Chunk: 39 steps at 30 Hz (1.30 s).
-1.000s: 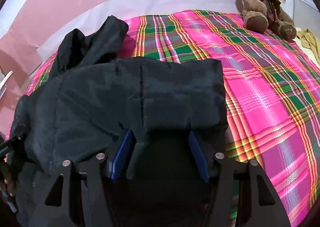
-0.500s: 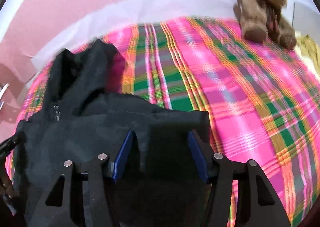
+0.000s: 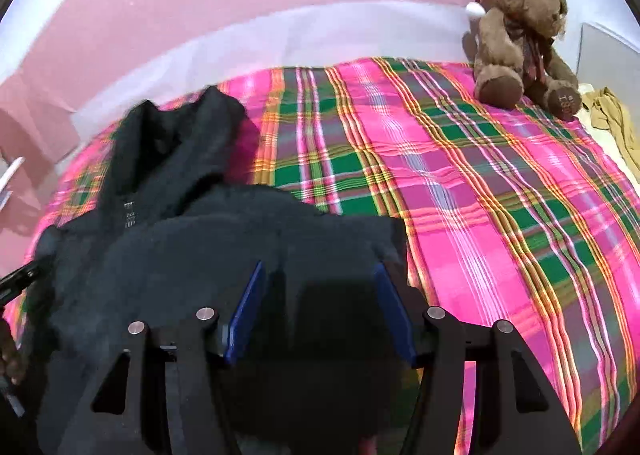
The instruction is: Fold large clothes
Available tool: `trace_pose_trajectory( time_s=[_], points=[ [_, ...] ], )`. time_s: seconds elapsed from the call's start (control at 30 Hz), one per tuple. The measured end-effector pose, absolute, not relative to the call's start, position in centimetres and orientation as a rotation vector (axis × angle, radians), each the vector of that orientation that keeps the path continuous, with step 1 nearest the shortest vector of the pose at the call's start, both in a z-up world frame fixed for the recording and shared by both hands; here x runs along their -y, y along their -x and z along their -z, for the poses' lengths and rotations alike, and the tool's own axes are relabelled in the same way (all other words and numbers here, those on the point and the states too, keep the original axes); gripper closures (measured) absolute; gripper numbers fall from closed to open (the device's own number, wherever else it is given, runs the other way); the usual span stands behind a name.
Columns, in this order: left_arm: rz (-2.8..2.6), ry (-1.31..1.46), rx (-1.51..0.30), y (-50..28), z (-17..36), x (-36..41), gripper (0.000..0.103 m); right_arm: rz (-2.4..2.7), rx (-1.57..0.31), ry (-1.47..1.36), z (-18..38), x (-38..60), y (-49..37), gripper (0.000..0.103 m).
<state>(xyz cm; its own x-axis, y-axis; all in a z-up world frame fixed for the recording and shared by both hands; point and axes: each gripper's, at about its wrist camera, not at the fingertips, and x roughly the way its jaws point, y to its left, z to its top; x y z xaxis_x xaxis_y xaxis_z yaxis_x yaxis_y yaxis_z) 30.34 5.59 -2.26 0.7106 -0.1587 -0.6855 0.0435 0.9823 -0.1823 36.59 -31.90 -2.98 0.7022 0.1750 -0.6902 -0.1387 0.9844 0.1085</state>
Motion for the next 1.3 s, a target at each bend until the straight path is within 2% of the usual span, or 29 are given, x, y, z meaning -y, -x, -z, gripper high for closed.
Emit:
trace_pose_trajectory(
  time_s=[0.1,0.17,0.27,0.43,0.67,0.9,1.3],
  points=[
    [0.077,0.120,-0.852,-30.9,5.3,-5.5,0.065,-0.183,-0.785,-0.037,3.8,31.5,-34.6,0.045],
    [0.086,0.166,-0.865,-31.5,6.6,-6.1,0.063,-0.177,-0.864,-0.022,6.1,31.1,-35.4,0.045],
    [0.081,0.160,-0.855,-31.6,6.7,-6.0,0.063,-0.180,-0.904,-0.055,8.3,31.3,-36.4,0.045],
    [0.064,0.146,-0.852,-31.4,6.3,-5.6,0.063,-0.162,-0.892,-0.035,8.2,30.9,-36.6,0.045],
    [0.049,0.136,-0.820,-25.6,2.2,-5.1,0.063,-0.117,-0.803,-0.067,3.0,31.5,-31.3,0.045],
    [0.072,0.148,-0.778,-17.6,-1.1,-4.4,0.059,-0.118,-0.657,-0.032,-2.6,30.0,-23.0,0.045],
    [0.079,0.142,-0.696,-10.4,-5.7,-5.0,0.056,-0.152,-0.535,0.080,-6.8,24.1,-15.4,0.045]
  ],
)
